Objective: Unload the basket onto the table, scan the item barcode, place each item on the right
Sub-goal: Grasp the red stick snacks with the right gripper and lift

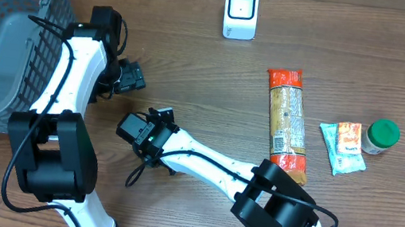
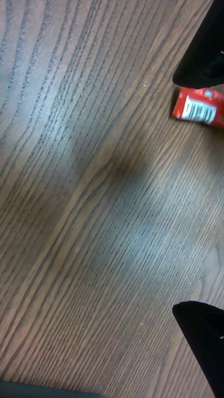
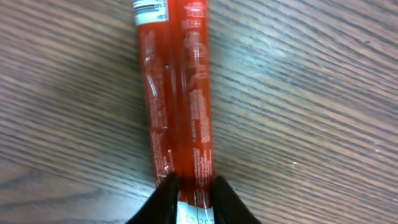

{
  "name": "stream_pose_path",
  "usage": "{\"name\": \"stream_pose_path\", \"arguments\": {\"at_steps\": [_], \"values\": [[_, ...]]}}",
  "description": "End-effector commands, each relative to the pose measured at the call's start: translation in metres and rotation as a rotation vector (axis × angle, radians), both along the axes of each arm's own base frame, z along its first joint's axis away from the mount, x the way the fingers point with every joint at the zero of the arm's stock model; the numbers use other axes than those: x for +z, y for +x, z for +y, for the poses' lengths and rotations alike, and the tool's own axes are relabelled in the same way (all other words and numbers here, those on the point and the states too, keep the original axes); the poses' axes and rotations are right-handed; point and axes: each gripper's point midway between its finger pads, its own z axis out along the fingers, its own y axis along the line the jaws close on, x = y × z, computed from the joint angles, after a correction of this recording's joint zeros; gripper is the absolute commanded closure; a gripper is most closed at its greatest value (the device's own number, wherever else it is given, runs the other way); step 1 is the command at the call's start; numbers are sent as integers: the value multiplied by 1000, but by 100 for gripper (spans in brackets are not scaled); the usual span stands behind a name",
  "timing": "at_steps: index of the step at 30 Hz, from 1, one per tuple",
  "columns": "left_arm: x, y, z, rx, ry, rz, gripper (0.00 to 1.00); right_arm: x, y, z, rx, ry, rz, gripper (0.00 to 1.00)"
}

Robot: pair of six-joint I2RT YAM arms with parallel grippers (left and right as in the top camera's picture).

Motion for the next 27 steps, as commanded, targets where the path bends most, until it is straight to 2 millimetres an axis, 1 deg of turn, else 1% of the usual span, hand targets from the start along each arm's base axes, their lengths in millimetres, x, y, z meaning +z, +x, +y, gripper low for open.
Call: {"name": "stream_pose_path", "arguments": {"at_steps": [1, 4, 11, 12, 17, 18, 20, 22, 24, 27], "values": [[7, 1, 0, -28, 9, -15, 0, 5, 6, -9, -18, -18, 0, 85], [7, 1, 0, -28, 9, -15, 0, 5, 12, -27, -27, -82, -6, 90], [7, 1, 0, -28, 9, -16, 0, 5, 25, -72, 58, -225, 64, 90], [7, 1, 0, -28, 9, -16, 0, 5, 31, -84, 68, -248, 82, 90], [7, 1, 0, -28, 9, -16, 1, 5, 51, -113, 60, -280, 129, 89], [7, 1, 0, -28, 9, -16, 0, 5, 53, -118, 61, -279, 144, 89], [7, 1, 0, -28, 9, -16, 0, 4, 56, -124, 64, -266, 181, 85], [7, 1, 0, -28, 9, -16, 0, 2, 56, -124, 90, -231, 220, 81], [7, 1, 0, -28, 9, -16, 0, 2, 59, -126, 102, -212, 237, 74], [7, 1, 0, -28, 9, -16, 0, 10, 65, -132, 99, -204, 230, 71]]}}
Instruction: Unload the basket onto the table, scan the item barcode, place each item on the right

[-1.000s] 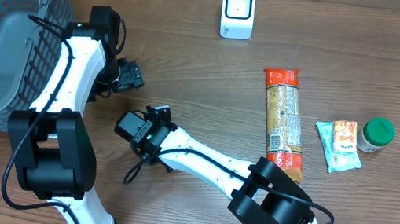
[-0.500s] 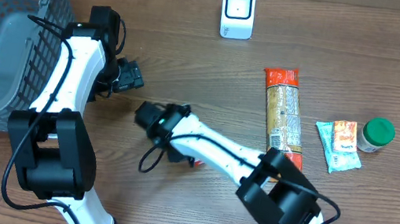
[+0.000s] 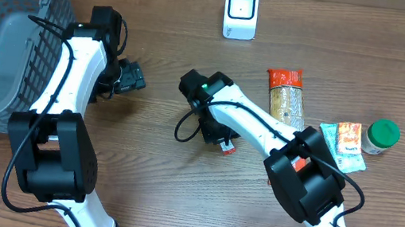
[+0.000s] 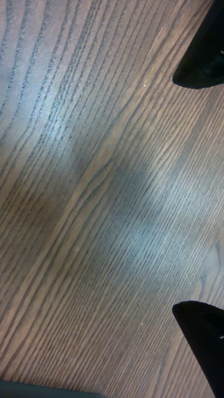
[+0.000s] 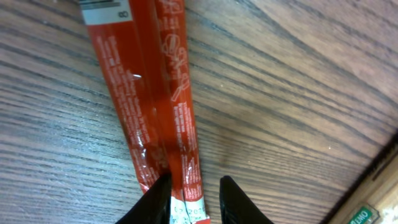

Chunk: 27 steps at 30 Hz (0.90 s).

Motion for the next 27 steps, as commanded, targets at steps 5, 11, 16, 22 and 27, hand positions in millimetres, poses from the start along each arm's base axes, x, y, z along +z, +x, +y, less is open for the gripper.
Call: {"name": "stream_pose_path", "arguments": {"at_steps": [5, 11, 16, 22, 27], "values": [[7, 1, 0, -28, 8, -16, 0, 52, 14, 4, 36, 118, -66, 69], [7, 1, 0, -28, 8, -16, 0, 113, 15, -3, 17, 216, -146, 66], [7, 1, 0, -28, 9, -16, 0, 133, 12, -23, 11, 215, -144, 65], [7, 1, 0, -28, 8, -16, 0, 128, 1, -11, 40, 346, -8, 65], [7, 1, 0, -28, 8, -16, 0, 113, -3, -7, 51, 360, 16, 65]]}}
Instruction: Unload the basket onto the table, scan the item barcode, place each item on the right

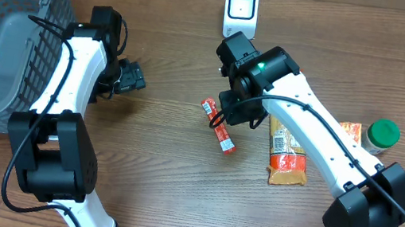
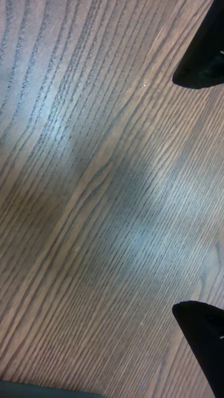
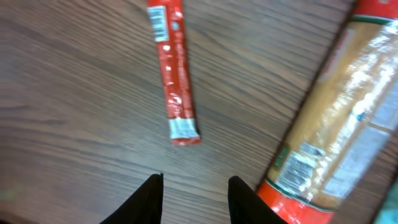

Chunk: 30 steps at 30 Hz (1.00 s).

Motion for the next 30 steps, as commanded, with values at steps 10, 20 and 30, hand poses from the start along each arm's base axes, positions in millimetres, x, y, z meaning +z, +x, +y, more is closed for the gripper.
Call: {"name": "stream_pose_path", "arguments": {"at_steps": [10, 20, 30], "values": [[7, 1, 0, -28, 9, -16, 0, -72, -19, 2, 20, 13, 81, 65], [7, 1, 0, -28, 9, -15, 0, -123, -23, 8, 19, 94, 56, 72], [7, 1, 0, -28, 9, -16, 0, -123, -12, 18, 26, 128, 1, 73]]}}
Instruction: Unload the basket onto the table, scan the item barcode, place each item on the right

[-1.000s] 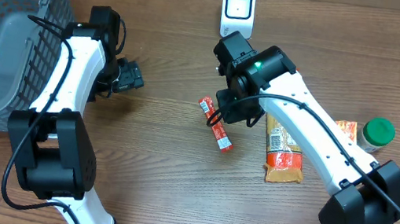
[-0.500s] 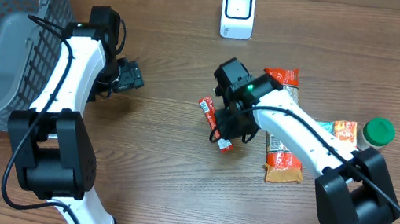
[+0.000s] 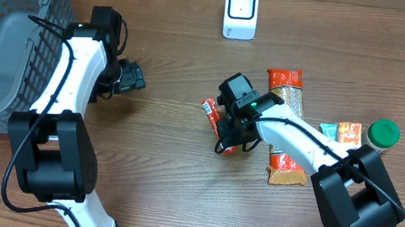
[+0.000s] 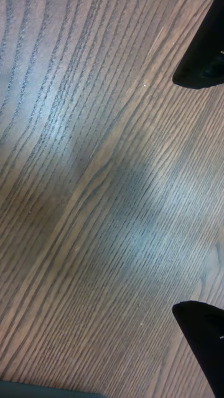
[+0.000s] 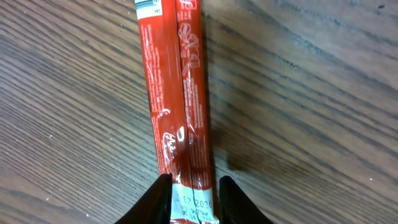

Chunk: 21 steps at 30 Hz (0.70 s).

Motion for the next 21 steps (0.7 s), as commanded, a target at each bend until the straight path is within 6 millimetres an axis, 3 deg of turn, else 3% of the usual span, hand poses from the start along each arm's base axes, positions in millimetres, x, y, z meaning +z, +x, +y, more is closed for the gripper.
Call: {"name": "stream_pose_path", "arguments": {"at_steps": [1, 21], "values": [[7, 1, 0, -28, 9, -16, 0, -2, -4, 5, 11, 5, 3, 74], [7, 1, 0, -29, 9, -16, 0, -3, 0, 4, 16, -86, -84, 73]]}}
